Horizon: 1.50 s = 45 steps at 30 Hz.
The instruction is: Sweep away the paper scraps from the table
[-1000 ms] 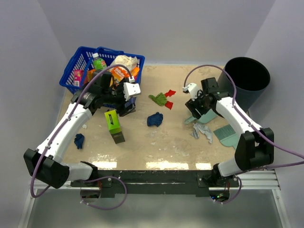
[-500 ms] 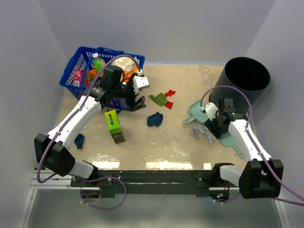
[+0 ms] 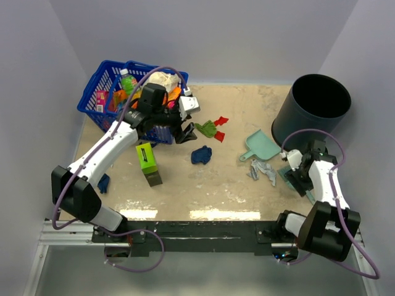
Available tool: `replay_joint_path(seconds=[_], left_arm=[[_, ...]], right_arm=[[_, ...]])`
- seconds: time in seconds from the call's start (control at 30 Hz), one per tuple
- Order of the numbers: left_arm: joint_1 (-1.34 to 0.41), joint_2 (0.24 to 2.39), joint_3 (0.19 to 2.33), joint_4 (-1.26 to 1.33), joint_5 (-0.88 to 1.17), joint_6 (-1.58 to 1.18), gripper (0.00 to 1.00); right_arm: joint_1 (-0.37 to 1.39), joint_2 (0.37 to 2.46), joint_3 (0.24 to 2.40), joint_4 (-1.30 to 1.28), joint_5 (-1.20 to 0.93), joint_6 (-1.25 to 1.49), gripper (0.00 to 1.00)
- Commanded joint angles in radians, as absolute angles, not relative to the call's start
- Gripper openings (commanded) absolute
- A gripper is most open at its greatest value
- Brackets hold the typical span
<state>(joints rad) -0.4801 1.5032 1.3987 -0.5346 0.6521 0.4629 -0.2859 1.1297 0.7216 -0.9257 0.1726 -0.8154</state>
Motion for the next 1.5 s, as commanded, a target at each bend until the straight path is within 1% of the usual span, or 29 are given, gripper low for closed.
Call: replay_joint_path(seconds=[0.0,0.17,0.37,0.6,0.8,0.9,1.1,1.27,1.43,1.47], left_arm=[[-0.491,1.500,1.448,-0.495,0.680,0.466,0.90],[-0.509,1.503,1.463,-0.520,0.632,0.534,0.90],[-0.515,1.512,1.486,-0.540,0.626,0.551,0.90],[-0.523,1.508,1.493,-0.543,0.614,0.548,0.90],[-0.528,1.500,1.482,-0.543,0.606,0.551,0.90],[-0.529,1.494,1.477,-0.541,0.606,0.548,0.90],[-0.532,1.489,1.473,-0.537,0.604,0.546,0.90],[-0.532,1.490,1.470,-0.534,0.604,0.548,0.90],[-0.535,1.494,1.468,-0.528,0.611,0.545,0.90],[-0.537,1.494,1.467,-0.526,0.611,0.545,0.90]], right_arm=[[-0.380,1.157,0.701,-0.931,0.137,-0.948,0.63],[-0.423,1.204,0.693,-0.898,0.110,-1.009,0.62],[-0.451,1.272,0.692,-0.853,0.094,-1.028,0.58],[-0.468,1.276,0.620,-0.802,0.097,-1.077,0.57],[-0.476,1.305,0.620,-0.773,0.101,-1.075,0.57],[-0.477,1.310,0.620,-0.798,0.078,-1.089,0.56],[-0.477,1.282,0.597,-0.836,0.029,-1.137,0.47],[-0.477,1.266,0.571,-0.839,0.055,-1.161,0.35],[-0.476,1.169,0.532,-0.845,0.081,-1.262,0.29],[-0.476,1.155,0.514,-0.854,0.087,-1.317,0.28]])
